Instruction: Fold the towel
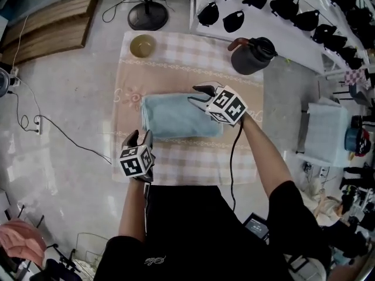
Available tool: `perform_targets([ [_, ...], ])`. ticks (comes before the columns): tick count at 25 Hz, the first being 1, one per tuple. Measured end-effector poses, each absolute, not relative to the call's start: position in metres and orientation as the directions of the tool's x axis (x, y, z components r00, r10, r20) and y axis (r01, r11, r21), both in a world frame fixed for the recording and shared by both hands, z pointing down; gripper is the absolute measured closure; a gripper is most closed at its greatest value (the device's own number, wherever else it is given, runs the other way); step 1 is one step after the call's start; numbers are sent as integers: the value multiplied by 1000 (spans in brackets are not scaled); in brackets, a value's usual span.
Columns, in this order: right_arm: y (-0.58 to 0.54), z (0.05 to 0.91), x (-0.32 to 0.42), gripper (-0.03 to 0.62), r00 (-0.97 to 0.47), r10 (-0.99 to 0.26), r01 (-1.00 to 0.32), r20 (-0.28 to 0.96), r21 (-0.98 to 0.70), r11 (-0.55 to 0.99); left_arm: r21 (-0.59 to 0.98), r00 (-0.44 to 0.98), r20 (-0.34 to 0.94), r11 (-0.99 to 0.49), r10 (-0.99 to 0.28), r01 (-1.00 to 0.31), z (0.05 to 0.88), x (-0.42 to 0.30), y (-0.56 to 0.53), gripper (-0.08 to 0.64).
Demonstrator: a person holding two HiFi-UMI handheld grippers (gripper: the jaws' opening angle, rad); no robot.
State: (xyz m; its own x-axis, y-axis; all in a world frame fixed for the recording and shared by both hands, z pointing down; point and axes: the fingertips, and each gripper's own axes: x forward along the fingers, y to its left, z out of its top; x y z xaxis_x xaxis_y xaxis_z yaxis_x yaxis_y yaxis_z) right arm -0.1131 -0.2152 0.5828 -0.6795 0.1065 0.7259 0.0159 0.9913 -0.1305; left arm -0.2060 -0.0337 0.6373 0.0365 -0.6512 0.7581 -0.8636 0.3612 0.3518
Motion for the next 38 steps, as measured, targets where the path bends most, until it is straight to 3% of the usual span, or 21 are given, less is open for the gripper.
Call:
perform_targets([
  [7,-183,596,-161,442,-588,281,254,758,-156,954,399,1,767,475,-641,-784,647,-177,-22,374],
  [16,-151,634,-227,442,-443,421,424,792,-229,876,428,-38,775,568,-631,-703,665,-189,-23,374],
  [38,-134,703,-254,442,-237,489,498,840,-327,803,381,-37,840,636,-542,-672,697,-187,-27,374],
])
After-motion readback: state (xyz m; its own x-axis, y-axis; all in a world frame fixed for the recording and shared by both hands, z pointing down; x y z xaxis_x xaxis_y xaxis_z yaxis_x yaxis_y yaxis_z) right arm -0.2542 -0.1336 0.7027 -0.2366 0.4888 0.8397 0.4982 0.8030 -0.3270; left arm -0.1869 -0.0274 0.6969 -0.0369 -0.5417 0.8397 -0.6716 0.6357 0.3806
